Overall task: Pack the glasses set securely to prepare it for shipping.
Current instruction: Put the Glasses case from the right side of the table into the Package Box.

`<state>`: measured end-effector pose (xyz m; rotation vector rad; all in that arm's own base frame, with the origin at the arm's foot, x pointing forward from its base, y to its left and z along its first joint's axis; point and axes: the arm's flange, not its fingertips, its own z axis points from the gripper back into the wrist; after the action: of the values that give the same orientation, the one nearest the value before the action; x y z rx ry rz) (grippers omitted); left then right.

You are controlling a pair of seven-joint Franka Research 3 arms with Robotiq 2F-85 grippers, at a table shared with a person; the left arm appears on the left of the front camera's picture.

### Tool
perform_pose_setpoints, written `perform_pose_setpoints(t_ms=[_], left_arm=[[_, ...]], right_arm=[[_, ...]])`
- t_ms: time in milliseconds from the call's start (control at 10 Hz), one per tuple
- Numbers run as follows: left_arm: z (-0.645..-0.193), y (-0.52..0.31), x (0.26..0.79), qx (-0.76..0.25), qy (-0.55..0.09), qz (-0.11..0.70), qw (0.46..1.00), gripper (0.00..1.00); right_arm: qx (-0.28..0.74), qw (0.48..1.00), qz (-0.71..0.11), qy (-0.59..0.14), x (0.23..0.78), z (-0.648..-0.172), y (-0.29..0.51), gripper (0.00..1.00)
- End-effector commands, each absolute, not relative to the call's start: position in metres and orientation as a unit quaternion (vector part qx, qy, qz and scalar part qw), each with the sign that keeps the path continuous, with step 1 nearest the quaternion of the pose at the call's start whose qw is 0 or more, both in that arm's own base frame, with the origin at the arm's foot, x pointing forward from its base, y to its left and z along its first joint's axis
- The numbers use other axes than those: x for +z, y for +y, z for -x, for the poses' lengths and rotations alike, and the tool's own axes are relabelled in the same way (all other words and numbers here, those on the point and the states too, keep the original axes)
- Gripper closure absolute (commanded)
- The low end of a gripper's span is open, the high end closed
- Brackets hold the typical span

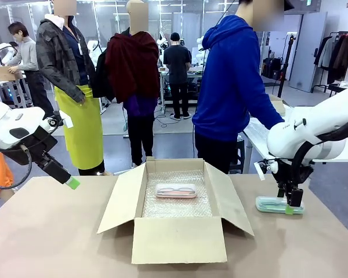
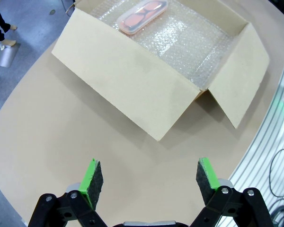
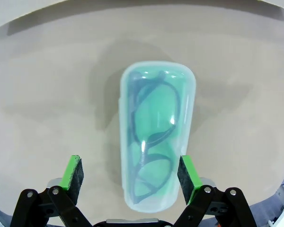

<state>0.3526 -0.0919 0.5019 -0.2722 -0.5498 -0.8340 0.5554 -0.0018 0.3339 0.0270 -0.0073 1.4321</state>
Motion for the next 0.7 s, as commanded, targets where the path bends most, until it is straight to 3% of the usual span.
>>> perform_pose_setpoints(t_ms=[0, 400, 500, 600], left_arm=[[-0.352, -0.09, 0.502, -0.401, -0.265, 0.137, 0.866, 0.0], [-0.352, -0.09, 0.502, -0.401, -0.265, 0.137, 0.866, 0.0], [-0.352, -0.09, 0.502, -0.401, -0.265, 0.137, 0.866, 0.0], [-0.352, -0.09, 0.502, -0.401, -0.265, 0.137, 0.866, 0.0]], right_arm=[[0.666, 0.746, -0.005, 0.004, 0.322, -0.562, -0.003, 0.0], [0.664, 0.748, 0.014, -0.007, 0.312, -0.566, -0.005, 0.0], [0.663, 0.749, 0.018, -0.012, 0.311, -0.567, -0.005, 0.07], [0.663, 0.748, 0.021, -0.014, 0.312, -0.566, -0.005, 0.19]])
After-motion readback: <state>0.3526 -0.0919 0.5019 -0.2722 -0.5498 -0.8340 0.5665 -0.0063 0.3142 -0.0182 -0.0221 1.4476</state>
